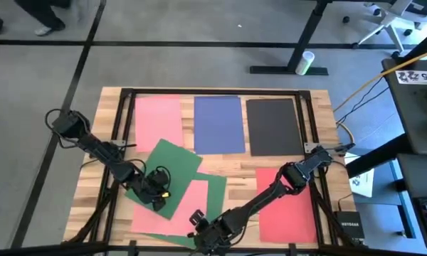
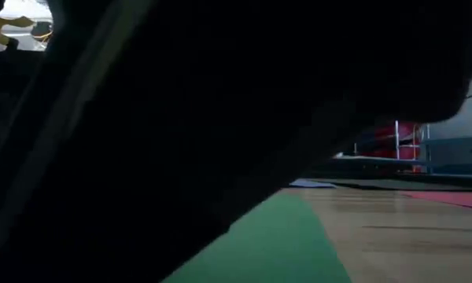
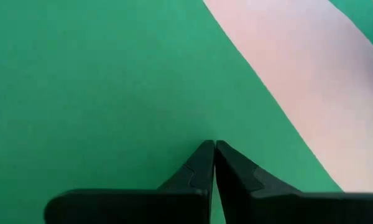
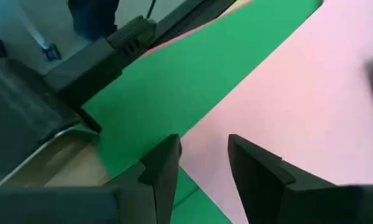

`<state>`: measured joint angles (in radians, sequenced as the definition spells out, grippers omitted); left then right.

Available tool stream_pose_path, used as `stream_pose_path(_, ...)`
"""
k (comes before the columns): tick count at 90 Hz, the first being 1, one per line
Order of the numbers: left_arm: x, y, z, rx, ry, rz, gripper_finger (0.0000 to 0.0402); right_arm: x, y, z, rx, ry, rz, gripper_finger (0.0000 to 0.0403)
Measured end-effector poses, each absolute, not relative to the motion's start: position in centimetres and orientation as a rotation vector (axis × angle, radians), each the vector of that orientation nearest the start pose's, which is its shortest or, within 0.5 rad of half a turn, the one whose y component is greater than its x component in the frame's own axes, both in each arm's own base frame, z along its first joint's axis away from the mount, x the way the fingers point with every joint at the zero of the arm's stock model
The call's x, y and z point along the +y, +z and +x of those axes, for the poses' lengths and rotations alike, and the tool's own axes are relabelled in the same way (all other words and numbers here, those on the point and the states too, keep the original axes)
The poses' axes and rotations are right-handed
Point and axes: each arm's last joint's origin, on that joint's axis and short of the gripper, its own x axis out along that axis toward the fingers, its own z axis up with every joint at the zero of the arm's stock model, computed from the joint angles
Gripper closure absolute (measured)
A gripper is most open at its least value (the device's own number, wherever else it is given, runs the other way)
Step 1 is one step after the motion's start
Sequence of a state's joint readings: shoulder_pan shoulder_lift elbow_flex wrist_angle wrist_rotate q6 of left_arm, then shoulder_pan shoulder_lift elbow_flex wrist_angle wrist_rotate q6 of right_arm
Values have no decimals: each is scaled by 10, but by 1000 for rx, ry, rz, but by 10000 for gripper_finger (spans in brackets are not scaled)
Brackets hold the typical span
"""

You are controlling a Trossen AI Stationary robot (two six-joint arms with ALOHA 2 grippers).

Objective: Organize paper
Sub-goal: Stack the pink paper on top of the other pink paper on the table

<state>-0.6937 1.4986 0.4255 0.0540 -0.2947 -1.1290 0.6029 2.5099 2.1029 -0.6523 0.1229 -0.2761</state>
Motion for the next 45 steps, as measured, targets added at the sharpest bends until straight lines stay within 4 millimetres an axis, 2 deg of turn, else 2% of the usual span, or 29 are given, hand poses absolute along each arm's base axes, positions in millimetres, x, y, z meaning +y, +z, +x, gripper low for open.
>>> stream_pose_path(21,-135,99,175,960,180,-560,402,297,142,439,923,557,-628,272)
stream_pose_path(45,-135,99,175,960,180,-560,402,292,138,432,1017,560,-661,271)
